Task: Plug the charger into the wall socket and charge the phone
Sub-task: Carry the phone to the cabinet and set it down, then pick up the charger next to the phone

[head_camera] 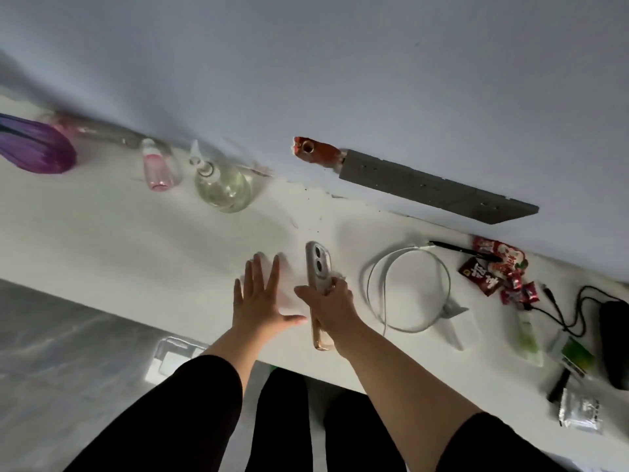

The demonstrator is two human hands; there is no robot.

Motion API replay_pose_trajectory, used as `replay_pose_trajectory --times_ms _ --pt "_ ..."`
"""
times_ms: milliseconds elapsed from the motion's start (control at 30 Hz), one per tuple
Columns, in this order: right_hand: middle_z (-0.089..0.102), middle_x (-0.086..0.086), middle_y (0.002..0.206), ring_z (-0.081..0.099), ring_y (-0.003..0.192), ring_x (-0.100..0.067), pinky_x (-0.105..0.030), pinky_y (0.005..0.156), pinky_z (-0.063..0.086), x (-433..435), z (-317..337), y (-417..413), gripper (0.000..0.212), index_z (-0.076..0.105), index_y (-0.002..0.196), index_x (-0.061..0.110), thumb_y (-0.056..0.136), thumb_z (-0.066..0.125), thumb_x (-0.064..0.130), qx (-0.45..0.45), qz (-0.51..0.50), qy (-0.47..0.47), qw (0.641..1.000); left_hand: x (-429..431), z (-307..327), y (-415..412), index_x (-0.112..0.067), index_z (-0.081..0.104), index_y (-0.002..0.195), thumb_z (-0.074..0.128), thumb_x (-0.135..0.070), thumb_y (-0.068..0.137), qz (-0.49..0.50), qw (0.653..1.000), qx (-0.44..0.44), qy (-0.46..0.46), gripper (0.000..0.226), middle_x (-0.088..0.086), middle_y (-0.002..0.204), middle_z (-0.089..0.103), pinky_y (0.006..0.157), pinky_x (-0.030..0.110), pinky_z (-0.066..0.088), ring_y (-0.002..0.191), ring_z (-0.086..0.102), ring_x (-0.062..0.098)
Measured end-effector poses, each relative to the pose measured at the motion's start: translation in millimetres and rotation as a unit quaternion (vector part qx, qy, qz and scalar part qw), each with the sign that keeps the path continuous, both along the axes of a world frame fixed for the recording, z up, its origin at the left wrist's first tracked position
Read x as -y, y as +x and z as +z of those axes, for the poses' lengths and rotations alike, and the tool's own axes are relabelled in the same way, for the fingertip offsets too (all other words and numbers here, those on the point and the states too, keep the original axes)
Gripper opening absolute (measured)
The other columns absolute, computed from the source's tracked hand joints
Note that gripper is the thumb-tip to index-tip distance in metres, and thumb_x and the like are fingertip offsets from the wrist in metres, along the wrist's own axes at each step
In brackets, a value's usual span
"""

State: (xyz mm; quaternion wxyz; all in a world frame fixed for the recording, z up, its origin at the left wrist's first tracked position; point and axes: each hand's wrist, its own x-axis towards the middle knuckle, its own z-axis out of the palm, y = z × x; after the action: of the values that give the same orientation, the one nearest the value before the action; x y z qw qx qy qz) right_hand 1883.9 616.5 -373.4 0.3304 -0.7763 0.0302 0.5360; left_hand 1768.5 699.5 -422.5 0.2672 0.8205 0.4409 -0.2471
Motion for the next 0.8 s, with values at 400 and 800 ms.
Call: replay_pose_trajectory --times_ms 400,800 --pt "0.035 -0.009 0.140 0.035 0.125 -0.030 -0.041 0.106 0.027 -71 -59 -18 0.097 0.028 0.140 0.014 0.064 0.071 0.058 0.343 0.075 -0.128 0.928 -7 -35 -22 -0.024 -0.010 0.151 0.047 -0.090 0.034 -0.049 0.997 0.043 0.030 0.146 0.001 0.159 -0.022 0.113 0.059 0.003 0.147 -0.019 0.019" --pt "0.049 -0.014 0.135 0.044 0.124 -0.035 -0.049 0.104 0.033 -73 -80 -30 0.107 0.035 0.144 0.008 0.063 0.066 0.070 0.471 0.054 -0.146 0.868 -6 -43 -23 -0.026 -0.030 0.144 0.033 -0.092 0.041 -0.056 0.997 0.034 0.032 0.137 -0.002 0.151 -0.040 0.111 0.055 -0.017 0.141 -0.035 0.018"
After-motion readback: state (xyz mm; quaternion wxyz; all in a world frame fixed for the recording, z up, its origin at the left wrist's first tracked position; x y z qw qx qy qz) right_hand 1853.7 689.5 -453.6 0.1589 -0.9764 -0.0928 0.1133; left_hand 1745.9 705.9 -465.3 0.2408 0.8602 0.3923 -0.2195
